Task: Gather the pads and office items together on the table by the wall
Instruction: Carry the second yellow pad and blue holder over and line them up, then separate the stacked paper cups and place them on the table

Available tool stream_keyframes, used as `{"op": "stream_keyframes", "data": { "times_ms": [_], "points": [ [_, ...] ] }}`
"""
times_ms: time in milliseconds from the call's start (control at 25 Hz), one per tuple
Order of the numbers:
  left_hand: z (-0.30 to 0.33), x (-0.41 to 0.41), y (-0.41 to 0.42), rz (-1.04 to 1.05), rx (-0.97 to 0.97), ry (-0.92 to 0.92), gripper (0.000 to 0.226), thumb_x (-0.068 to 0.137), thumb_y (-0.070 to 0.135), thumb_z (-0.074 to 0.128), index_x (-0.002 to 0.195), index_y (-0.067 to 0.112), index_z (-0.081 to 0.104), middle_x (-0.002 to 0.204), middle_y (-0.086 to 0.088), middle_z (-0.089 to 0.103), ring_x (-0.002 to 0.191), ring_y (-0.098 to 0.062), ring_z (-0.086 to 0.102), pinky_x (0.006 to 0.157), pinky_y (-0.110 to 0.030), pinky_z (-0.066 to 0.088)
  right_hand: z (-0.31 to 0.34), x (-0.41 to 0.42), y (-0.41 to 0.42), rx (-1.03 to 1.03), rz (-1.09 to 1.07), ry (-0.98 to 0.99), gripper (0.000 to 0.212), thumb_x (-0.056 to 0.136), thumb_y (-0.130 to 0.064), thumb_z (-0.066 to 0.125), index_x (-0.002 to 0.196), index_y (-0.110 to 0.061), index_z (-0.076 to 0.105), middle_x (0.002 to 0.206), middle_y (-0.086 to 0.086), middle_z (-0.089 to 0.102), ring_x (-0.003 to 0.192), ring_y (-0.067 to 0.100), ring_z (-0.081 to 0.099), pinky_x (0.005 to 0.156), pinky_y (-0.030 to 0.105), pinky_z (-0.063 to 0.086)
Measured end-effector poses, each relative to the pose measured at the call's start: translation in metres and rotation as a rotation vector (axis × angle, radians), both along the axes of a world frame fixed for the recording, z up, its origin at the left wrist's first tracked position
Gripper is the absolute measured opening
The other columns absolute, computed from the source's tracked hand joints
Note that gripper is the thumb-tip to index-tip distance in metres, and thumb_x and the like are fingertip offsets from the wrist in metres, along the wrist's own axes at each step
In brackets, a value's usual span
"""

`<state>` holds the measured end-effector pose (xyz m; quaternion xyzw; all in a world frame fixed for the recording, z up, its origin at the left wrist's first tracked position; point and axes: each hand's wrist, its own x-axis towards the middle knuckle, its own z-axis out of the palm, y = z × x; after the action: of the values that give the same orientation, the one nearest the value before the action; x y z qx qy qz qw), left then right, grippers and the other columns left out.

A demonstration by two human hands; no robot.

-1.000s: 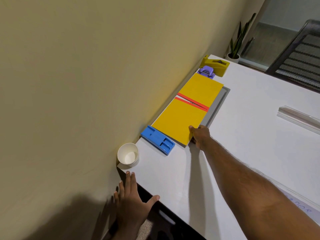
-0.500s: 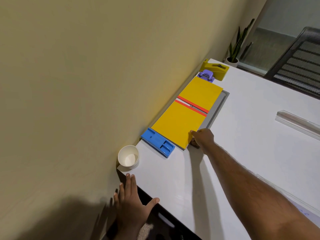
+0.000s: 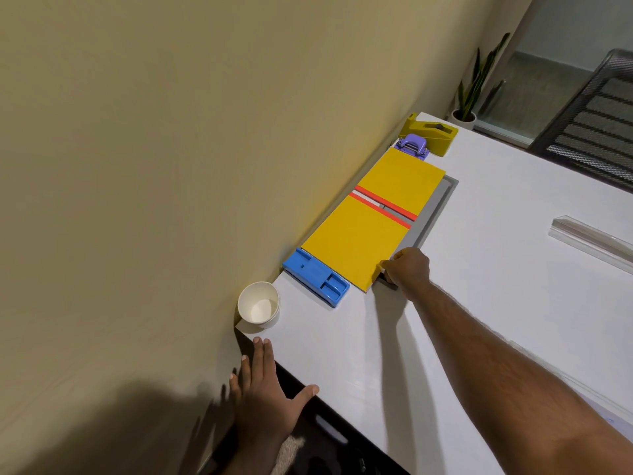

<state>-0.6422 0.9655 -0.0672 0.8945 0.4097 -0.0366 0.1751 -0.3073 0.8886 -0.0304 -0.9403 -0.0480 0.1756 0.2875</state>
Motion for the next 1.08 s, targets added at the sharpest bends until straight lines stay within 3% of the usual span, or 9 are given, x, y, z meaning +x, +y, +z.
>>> {"op": "stream_keyframes", "data": {
  "times_ms": [120,240,320,440,520,640,720,840,1080],
  "points": [
    [0.004,0.001,-0.002,0.025,-0.05,-0.002,0.121,0.054,0.087,0.055,0.147,0.013,0.034,0.155,-0.007,0.028,0.135,-0.04,0.041,0.105,-0.061,0.031,0.016,-0.015,0.0,0.036,0.012,-0.103,0.018,0.083,-0.023,0.069,0.09,-0.008,0.064,0.083,0.002,0.057,0.079,0.02,0.055,0.067,0.031,0.043],
    [0.018,0.001,-0.003,0.07,-0.083,0.053,0.122,0.059,0.09,0.047,0.153,0.021,0.011,0.159,0.003,0.001,0.146,-0.03,0.02,0.115,-0.053,0.017,0.038,-0.041,0.015,0.23,0.141,-0.228,0.022,0.089,-0.026,0.064,0.103,-0.01,0.065,0.09,0.002,0.066,0.079,0.017,0.061,0.069,0.03,0.048],
    [0.023,0.002,-0.003,0.093,-0.097,0.093,0.121,0.062,0.091,0.041,0.153,0.025,-0.005,0.16,0.007,-0.011,0.149,-0.024,0.008,0.118,-0.051,0.01,0.051,-0.068,0.026,0.417,0.227,-0.178,0.017,0.089,-0.026,0.065,0.102,-0.014,0.067,0.09,0.0,0.07,0.077,0.016,0.065,0.068,0.032,0.053],
    [0.029,0.001,-0.005,0.14,-0.129,0.092,0.119,0.062,0.089,0.043,0.152,0.03,-0.007,0.16,0.013,-0.012,0.149,-0.021,0.007,0.117,-0.054,0.008,0.053,-0.119,0.036,0.563,0.337,-0.059,0.025,0.083,-0.029,0.073,0.103,-0.014,0.067,0.09,-0.002,0.069,0.075,0.008,0.063,0.066,0.024,0.052],
    [0.03,0.001,-0.006,0.157,-0.145,0.082,0.119,0.06,0.089,0.044,0.151,0.032,-0.008,0.16,0.016,-0.012,0.149,-0.02,0.008,0.116,-0.056,0.008,0.045,-0.147,0.04,0.556,0.393,0.054,0.051,0.074,-0.038,0.08,0.117,-0.015,0.063,0.106,-0.004,0.067,0.088,0.005,0.062,0.073,0.021,0.052],
    [0.027,0.0,-0.005,0.169,-0.153,0.081,0.121,0.058,0.089,0.045,0.151,0.034,-0.008,0.16,0.017,-0.009,0.148,-0.02,0.008,0.115,-0.058,0.007,0.028,-0.171,0.049,0.448,0.535,0.114,0.091,0.062,-0.056,0.081,0.138,-0.02,0.046,0.131,-0.008,0.053,0.11,0.006,0.054,0.089,0.028,0.05],
    [0.026,0.0,-0.003,0.175,-0.164,0.07,0.121,0.057,0.089,0.046,0.151,0.034,-0.007,0.161,0.016,-0.007,0.149,-0.02,0.008,0.115,-0.059,0.006,0.024,-0.18,0.059,0.395,0.595,0.134,0.105,0.057,-0.06,0.082,0.144,-0.021,0.036,0.144,-0.006,0.042,0.121,0.009,0.047,0.1,0.035,0.045],
    [0.025,0.001,-0.003,0.166,-0.162,0.1,0.12,0.06,0.089,0.045,0.152,0.03,-0.004,0.162,0.011,-0.001,0.149,-0.02,0.007,0.115,-0.061,0.005,0.022,-0.187,0.072,0.379,0.641,0.12,0.107,0.055,-0.057,0.085,0.142,-0.02,0.036,0.145,0.0,0.041,0.129,0.015,0.041,0.107,0.038,0.038],
    [0.026,0.002,-0.001,0.139,-0.172,0.166,0.122,0.059,0.093,0.038,0.152,0.024,0.003,0.163,0.004,0.001,0.149,-0.022,0.005,0.115,-0.062,0.002,0.021,-0.2,0.089,0.328,0.665,-0.035,0.083,0.06,-0.064,0.075,0.129,-0.031,0.044,0.127,-0.007,0.054,0.115,0.015,0.051,0.092,0.039,0.048]
  ]
}}
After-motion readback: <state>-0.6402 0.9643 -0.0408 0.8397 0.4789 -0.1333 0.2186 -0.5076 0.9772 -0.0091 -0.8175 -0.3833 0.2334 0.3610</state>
